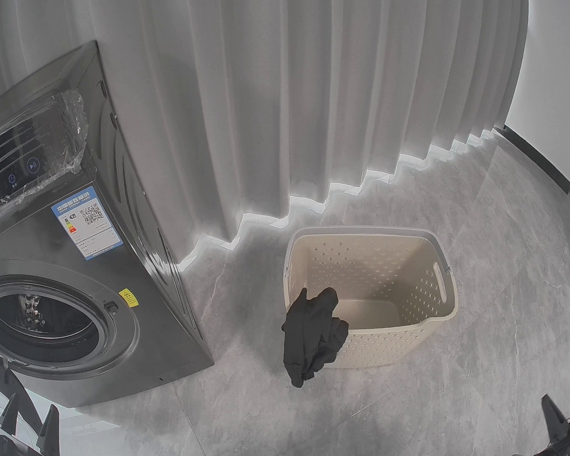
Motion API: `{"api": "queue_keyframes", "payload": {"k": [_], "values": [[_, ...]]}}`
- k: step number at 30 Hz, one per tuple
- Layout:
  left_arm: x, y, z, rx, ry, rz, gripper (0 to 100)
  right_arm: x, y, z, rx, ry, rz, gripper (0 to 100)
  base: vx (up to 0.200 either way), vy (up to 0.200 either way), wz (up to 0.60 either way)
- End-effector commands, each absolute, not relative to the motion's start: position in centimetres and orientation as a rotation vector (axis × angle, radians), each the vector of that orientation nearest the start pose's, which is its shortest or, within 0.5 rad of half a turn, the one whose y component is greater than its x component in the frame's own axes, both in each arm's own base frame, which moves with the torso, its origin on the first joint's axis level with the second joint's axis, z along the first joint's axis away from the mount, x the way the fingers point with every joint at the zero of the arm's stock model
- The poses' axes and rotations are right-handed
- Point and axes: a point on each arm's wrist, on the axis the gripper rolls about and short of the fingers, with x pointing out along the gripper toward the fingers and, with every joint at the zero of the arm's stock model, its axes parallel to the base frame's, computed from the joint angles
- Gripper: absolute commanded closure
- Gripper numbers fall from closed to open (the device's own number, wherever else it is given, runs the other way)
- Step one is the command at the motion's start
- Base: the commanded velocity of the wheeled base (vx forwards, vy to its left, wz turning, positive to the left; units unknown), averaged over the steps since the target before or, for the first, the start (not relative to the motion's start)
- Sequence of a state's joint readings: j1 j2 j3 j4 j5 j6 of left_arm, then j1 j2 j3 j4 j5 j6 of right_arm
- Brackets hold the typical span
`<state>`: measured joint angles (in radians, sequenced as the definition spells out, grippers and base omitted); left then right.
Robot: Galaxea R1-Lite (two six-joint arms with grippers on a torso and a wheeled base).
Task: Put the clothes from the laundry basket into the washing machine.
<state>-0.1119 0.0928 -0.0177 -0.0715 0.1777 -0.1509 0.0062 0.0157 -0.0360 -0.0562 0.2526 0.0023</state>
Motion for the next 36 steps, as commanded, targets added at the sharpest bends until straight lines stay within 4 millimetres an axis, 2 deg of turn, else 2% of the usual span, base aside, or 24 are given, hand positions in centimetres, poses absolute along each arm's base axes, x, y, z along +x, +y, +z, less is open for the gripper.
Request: {"api": "queue_keyframes", "payload": {"k": [1, 3, 5, 10, 15, 16, 17, 19, 20, 21, 23, 24, 25, 26, 28, 29, 30, 36], "values": [[-1.5, 0.6, 8.5, -0.147, 0.018, 0.068, 0, -3.6, 0.5, 14.6, 0.038, -0.178, 0.285, 0, 0.0, 0.0, 0.0], [-1.5, 0.6, 8.5, -0.147, 0.018, 0.066, 0, -3.1, 0.5, 16.2, 0.115, -0.142, 0.327, 0, 0.0, 0.0, 0.0], [-1.5, 0.6, 8.5, -0.147, 0.018, 0.068, 0, -2.1, 0.6, 16.7, 0.177, -0.073, 0.385, 0, 0.0, 0.0, 0.0], [-1.5, 0.6, 8.5, -0.148, 0.018, 0.068, 0, 0.4, 0.9, 16.7, 0.213, 0.094, 0.438, 0, 0.0, 0.0, 0.0], [-1.5, 0.6, 8.5, -0.145, 0.018, 0.064, 0, 3.2, 1.2, 16.8, 0.218, 0.238, 0.487, 0, 0.2, 0.0, 0.0], [-1.5, 0.6, 8.5, -0.144, 0.018, 0.063, 0, 4.2, 1.3, 16.5, 0.22, 0.291, 0.493, 0, 0.2, 0.0, 0.0], [-1.5, 0.6, 8.5, -0.144, 0.018, 0.063, 0, 4.2, 1.3, 16.5, 0.22, 0.291, 0.493, 0, 0.0, 0.0, 0.0], [-1.5, 0.6, 8.5, -0.144, 0.018, 0.063, 0, 6.7, 1.8, 16.4, 0.22, 0.369, 0.548, 0, 0.0, 0.0, 0.0], [-1.5, 0.6, 8.5, -0.144, 0.018, 0.063, 0, 6.8, 1.9, 16.4, 0.221, 0.374, 0.55, 0, 0.0, 0.0, 0.0], [-1.5, 0.6, 8.5, -0.145, 0.018, 0.063, 0, 8.4, 2.3, 16.4, 0.224, 0.406, 0.573, 0, 0.0, 0.0, 0.0], [-1.5, 0.6, 8.5, -0.145, 0.018, 0.063, 0, 9.2, 2.5, 16.3, 0.224, 0.419, 0.581, 0, 0.0, 0.0, 0.0], [-1.5, 0.6, 8.5, -0.145, 0.018, 0.063, 0, 11.6, 3.2, 16.1, 0.225, 0.467, 0.6, 0, 0.0, 0.0, 0.0], [-1.5, 0.6, 8.5, -0.145, 0.018, 0.063, 0, 11.9, 3.3, 16.0, 0.225, 0.476, 0.602, 0, 0.0, 0.0, 0.0], [-1.5, 0.6, 8.5, -0.145, 0.018, 0.063, 0, 13.4, 4.1, 15.7, 0.223, 0.511, 0.629, 0, 0.0, 0.0, 0.0], [-1.5, 0.6, 8.5, -0.147, 0.018, 0.063, 0, 15.0, 5.0, 15.2, 0.226, 0.548, 0.655, 0, 0.0, 0.0, 0.0], [-1.5, 0.6, 8.5, -0.147, 0.018, 0.063, 0, 15.0, 5.0, 15.2, 0.226, 0.548, 0.655, 0, 0.0, 0.0, 0.0], [-1.5, 0.6, 8.5, -0.147, 0.018, 0.063, 0, 16.6, 5.9, 14.6, 0.235, 0.581, 0.674, 0, 0.0, 0.0, 0.0], [-1.5, 0.6, 8.5, -0.147, 0.018, 0.063, 0, 20.0, 8.5, 13.3, 0.257, 0.616, 0.726, 0, 0.0, 0.0, 0.0]]}}
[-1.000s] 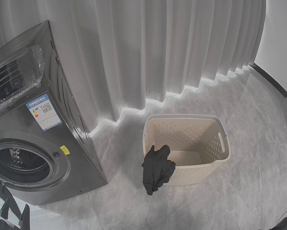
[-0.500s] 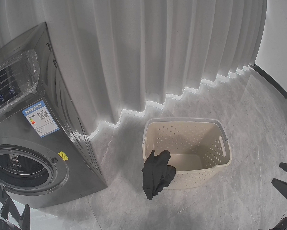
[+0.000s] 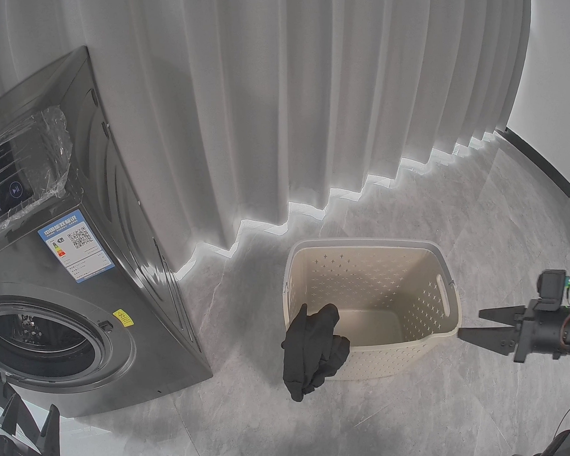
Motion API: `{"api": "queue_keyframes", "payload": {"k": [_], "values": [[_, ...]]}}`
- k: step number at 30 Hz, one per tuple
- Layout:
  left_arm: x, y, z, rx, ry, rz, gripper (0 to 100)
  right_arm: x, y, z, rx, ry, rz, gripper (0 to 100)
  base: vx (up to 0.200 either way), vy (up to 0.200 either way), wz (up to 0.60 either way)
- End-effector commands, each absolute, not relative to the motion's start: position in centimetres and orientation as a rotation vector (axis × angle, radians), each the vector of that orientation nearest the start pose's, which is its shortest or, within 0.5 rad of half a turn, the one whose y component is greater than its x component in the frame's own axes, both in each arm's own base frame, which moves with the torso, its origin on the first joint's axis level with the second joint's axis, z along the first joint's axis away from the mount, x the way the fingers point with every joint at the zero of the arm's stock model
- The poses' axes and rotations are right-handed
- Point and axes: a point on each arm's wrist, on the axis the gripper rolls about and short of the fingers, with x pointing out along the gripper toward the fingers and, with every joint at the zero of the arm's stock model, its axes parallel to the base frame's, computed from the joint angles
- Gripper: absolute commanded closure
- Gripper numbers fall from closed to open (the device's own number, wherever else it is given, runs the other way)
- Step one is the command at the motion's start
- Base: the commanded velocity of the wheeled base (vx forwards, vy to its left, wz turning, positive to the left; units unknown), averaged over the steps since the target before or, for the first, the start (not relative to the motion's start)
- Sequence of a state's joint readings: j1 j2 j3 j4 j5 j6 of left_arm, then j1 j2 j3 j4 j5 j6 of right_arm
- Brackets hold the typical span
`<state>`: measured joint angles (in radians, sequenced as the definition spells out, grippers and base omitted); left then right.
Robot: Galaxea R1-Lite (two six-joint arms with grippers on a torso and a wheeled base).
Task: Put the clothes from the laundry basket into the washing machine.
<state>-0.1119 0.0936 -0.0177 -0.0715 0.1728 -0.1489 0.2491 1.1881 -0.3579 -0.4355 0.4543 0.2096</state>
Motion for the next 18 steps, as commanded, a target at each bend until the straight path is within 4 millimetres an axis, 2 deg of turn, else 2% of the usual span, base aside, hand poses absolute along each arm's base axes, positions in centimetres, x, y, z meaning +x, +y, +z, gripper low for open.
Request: {"api": "queue_keyframes", "payload": {"k": [1, 5, 12, 18], "values": [[-1.5, 0.6, 8.5, -0.147, 0.018, 0.063, 0, 20.5, 8.9, 13.2, 0.261, 0.617, 0.731, 0, 0.0, 0.0, 0.0], [-1.5, 0.6, 8.5, -0.147, 0.018, 0.063, 0, 22.2, 9.7, 12.2, 0.265, 0.624, 0.732, 0, 0.0, 0.0, 0.0], [-1.5, 0.6, 8.5, -0.149, 0.018, 0.063, 0, 25.9, 11.2, 8.7, 0.279, 0.617, 0.668, 0, 0.0, 0.0, 0.0], [-1.5, 0.6, 8.5, -0.149, 0.018, 0.063, 0, 27.4, 13.1, 7.4, 0.358, 0.615, 0.676, 0, 0.0, 0.0, 0.0]]}}
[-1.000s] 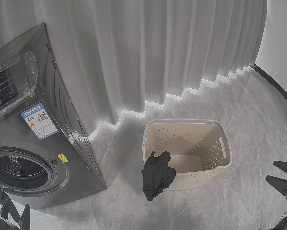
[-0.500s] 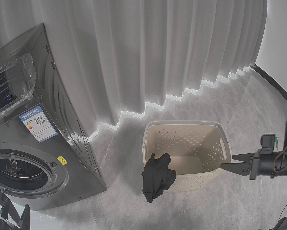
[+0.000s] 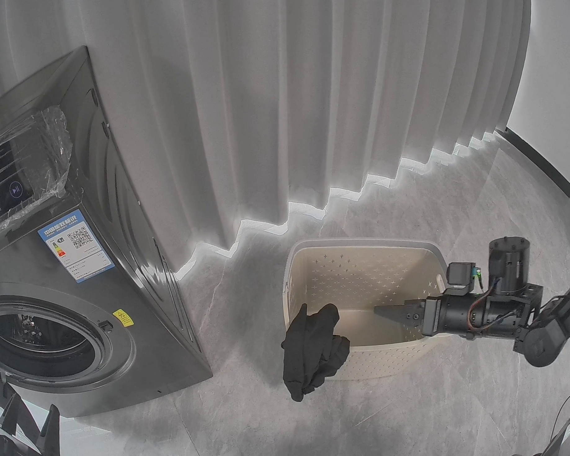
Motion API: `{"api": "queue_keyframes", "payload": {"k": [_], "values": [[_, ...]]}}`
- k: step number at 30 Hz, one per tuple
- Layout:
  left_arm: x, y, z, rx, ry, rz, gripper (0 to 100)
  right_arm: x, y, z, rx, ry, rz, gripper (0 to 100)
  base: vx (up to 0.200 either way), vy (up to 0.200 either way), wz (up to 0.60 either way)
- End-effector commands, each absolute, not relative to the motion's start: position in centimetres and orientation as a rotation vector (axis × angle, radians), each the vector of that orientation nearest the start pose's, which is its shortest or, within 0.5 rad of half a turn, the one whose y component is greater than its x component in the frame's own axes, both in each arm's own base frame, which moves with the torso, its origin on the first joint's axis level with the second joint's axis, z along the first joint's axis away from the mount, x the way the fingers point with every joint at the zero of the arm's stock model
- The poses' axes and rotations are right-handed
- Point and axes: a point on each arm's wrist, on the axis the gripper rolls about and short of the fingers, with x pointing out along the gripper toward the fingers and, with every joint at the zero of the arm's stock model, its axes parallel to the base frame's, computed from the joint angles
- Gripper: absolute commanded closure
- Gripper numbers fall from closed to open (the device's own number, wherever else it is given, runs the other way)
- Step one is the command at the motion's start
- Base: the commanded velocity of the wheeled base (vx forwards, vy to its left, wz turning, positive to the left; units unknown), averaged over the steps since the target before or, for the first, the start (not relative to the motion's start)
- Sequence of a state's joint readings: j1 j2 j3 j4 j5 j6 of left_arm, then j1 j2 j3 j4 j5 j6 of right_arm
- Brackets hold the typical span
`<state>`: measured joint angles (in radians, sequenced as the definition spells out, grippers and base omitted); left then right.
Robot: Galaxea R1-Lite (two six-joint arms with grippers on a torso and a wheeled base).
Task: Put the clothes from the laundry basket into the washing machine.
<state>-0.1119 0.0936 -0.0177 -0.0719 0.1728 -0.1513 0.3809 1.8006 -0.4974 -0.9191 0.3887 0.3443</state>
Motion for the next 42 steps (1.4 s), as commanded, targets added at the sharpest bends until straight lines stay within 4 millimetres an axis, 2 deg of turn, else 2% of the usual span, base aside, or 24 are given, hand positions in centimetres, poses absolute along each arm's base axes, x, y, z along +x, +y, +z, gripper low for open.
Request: {"api": "queue_keyframes", "payload": {"k": [1, 8, 16, 22, 33, 42], "values": [[-1.5, 0.6, 8.5, -0.149, 0.018, 0.063, 0, 27.6, 13.5, 7.0, 0.359, 0.626, 0.676, 0, 0.0, 0.0, 0.0], [-1.5, 0.6, 8.5, -0.15, 0.018, 0.063, 0, 28.9, 15.1, 4.8, 0.351, 0.673, 0.67, 0, 0.0, 0.0, 0.0], [-1.5, 0.6, 8.5, -0.15, 0.018, 0.063, 0, 29.2, 16.6, 3.4, 0.361, 0.669, 0.698, 0, 0.0, 0.0, 0.0], [-1.5, 0.6, 8.5, -0.15, 0.018, 0.063, 0, 30.4, 17.6, 1.9, 0.399, 0.654, 0.669, 0, 0.0, 0.0, 0.0], [-1.5, 0.6, 8.5, -0.15, 0.017, 0.063, 0, 32.0, 18.7, 0.9, 0.448, 0.659, 0.659, 0, 0.0, 0.0, 0.0], [-1.5, 0.6, 8.5, -0.15, 0.018, 0.063, 0, 32.3, 19.7, -0.2, 0.474, 0.672, 0.667, 0, 0.0, 0.0, 0.0]]}}
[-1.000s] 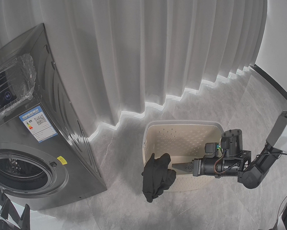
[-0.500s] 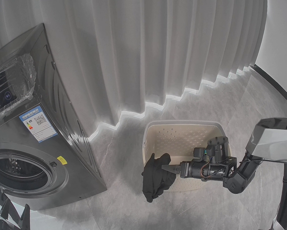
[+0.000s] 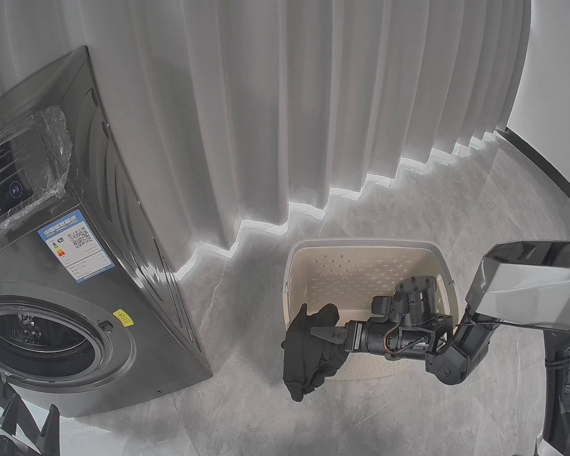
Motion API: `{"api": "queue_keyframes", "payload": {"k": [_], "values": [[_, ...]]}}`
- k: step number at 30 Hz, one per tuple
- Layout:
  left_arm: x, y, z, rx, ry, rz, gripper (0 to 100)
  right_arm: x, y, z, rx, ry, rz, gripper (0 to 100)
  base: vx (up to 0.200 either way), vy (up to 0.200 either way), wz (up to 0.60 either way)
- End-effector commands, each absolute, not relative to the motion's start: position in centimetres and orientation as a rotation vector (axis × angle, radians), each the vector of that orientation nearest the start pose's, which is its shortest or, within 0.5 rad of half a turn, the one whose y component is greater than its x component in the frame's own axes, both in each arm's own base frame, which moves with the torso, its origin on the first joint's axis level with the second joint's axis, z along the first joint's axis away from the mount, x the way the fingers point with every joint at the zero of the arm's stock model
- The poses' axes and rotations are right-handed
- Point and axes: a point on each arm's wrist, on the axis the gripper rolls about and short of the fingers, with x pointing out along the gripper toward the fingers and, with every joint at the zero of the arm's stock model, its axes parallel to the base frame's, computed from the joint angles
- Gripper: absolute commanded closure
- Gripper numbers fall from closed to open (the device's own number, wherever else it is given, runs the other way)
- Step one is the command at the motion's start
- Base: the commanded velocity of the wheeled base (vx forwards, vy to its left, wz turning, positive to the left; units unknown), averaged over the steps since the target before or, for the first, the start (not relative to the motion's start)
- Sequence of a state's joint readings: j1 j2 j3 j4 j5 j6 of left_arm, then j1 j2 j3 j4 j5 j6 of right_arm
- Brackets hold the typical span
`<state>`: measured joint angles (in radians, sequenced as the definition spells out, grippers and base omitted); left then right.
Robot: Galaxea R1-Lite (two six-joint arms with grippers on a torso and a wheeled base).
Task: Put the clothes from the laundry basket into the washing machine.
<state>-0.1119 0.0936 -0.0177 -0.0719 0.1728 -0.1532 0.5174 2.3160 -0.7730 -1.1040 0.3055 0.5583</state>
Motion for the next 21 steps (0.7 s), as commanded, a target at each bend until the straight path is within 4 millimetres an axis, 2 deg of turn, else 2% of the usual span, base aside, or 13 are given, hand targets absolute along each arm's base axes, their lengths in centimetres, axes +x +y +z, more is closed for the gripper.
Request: {"api": "queue_keyframes", "payload": {"k": [1, 6, 7, 21], "values": [[-1.49, 0.56, 8.47, -0.152, 0.018, 0.063, 0, 32.35, 19.91, -0.08, 0.479, 0.663, 0.675, 0, 0.0, 0.0, 0.0], [-1.49, 0.56, 8.47, -0.15, 0.018, 0.063, 0, 32.59, 20.11, -0.34, 0.482, 0.655, 0.677, 0, 0.0, 0.0, 0.0], [-1.49, 0.56, 8.47, -0.15, 0.018, 0.063, 0, 32.62, 20.13, -0.55, 0.482, 0.659, 0.675, 100, 0.0, 0.0, 0.0], [-1.49, 0.56, 8.47, -0.152, 0.018, 0.063, 0, 32.52, 19.46, -0.41, 0.486, 0.643, 0.666, 100, 0.0, 0.0, 0.0]]}}
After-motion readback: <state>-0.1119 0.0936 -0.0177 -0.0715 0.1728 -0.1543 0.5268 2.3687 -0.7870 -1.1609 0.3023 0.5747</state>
